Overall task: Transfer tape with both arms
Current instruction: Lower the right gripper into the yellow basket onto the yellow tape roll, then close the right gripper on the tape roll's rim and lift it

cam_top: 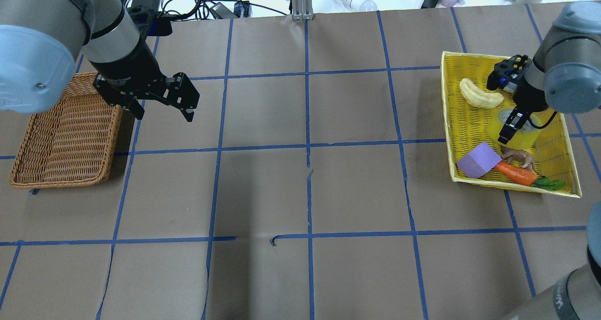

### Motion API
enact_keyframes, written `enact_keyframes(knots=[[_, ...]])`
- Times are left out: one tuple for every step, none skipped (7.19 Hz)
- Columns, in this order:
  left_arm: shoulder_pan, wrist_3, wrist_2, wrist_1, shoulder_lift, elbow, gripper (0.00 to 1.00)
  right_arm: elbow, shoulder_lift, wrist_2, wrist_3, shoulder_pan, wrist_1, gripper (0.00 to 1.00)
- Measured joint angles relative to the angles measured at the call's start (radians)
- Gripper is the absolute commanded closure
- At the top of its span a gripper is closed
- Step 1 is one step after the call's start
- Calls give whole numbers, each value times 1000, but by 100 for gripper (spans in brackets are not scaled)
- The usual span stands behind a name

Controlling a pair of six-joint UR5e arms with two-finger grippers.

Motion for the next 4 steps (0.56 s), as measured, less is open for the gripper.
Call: enact_keyframes(knots=[[0, 0, -1, 0, 0, 0, 0, -2, -1, -12, 11, 0, 1, 100], [0, 0, -1, 0, 0, 0, 0, -10, -6, -23, 27, 0, 3, 100], [0, 0, -1, 0, 0, 0, 0, -25, -20, -22, 49, 4, 5, 100], [0, 0, -1, 0, 0, 0, 0, -49, -47, 6, 78, 10, 8, 100]])
